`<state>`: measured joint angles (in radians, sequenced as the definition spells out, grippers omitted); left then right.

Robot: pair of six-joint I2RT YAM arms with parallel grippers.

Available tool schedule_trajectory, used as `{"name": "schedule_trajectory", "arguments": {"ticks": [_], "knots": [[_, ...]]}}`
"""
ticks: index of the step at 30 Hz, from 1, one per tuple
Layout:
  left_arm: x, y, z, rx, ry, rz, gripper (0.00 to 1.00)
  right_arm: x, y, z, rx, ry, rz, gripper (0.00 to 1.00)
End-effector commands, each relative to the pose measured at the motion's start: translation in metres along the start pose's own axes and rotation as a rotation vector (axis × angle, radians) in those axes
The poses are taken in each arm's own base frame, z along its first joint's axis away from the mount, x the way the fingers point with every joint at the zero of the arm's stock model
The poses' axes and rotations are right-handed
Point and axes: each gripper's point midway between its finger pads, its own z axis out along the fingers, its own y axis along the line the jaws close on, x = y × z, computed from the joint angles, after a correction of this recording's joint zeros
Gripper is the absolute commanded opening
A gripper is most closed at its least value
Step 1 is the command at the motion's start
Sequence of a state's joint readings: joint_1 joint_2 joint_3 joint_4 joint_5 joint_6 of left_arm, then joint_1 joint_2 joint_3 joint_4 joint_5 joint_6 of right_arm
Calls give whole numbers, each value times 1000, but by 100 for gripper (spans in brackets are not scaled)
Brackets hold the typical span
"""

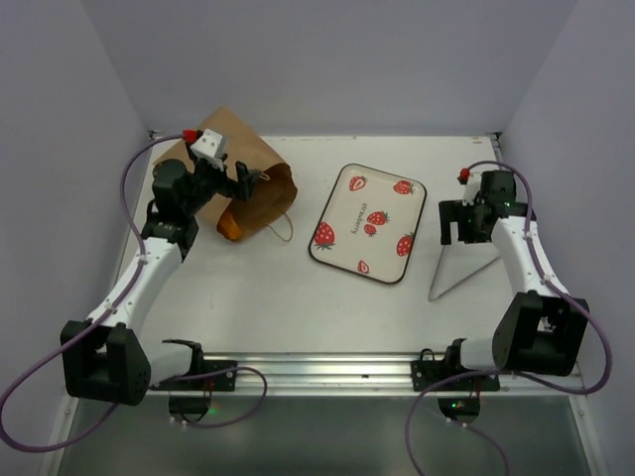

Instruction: Take the fake bread out of the paper bag

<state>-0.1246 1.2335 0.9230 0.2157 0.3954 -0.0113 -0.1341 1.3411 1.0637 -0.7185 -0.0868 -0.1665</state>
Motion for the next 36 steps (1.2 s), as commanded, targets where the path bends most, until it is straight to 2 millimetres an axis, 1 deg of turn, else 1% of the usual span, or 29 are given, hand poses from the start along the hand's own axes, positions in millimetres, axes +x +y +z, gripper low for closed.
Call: {"name": "schedule_trajectory", "arguments": {"ticks": [1,2,3,4,5,6,8,10,11,14,15,16,21,22,24,30,34,36], "knots": [[-14,-8,-12,-5,-40,-7,100,3,-25,3,139,64,52,99],[-14,-4,-15,-34,-44,-13,100,5,-26,7,145,88,58,99],[-18,-4,-20,-53,-59,-17,100,11,-26,6,146,123,69,99],[-20,0,-24,-79,-66,-22,100,13,-23,8,135,146,88,99],[-27,-2,-29,-84,-88,-14,100,22,-20,7,123,188,94,99],[-23,-1,-31,-93,-84,-14,100,26,-16,8,102,202,96,99],[-31,-3,-38,-108,-113,-5,100,36,-10,7,78,248,112,99],[-32,-3,-41,-118,-117,10,100,45,-7,5,67,291,119,99],[-34,-3,-43,-123,-119,16,100,53,-5,4,63,332,127,99],[-36,-6,-45,-124,-125,26,100,69,1,4,59,391,182,99],[-37,-6,-46,-124,-126,28,100,72,4,7,69,405,240,99],[-37,-7,-46,-121,-127,30,100,73,5,8,71,409,253,99],[-39,-10,-47,-119,-131,41,99,81,25,17,-7,474,352,99],[-40,-10,-48,-121,-133,45,99,88,28,21,-12,503,368,99],[-40,-9,-49,-126,-134,50,100,94,31,24,-15,530,396,99],[-40,-10,-50,-132,-135,51,100,103,15,30,98,557,422,99],[-39,-9,-50,-138,-134,49,99,103,11,28,119,550,437,99],[-40,-9,-50,-138,-135,49,99,105,7,31,147,563,432,99]]}}
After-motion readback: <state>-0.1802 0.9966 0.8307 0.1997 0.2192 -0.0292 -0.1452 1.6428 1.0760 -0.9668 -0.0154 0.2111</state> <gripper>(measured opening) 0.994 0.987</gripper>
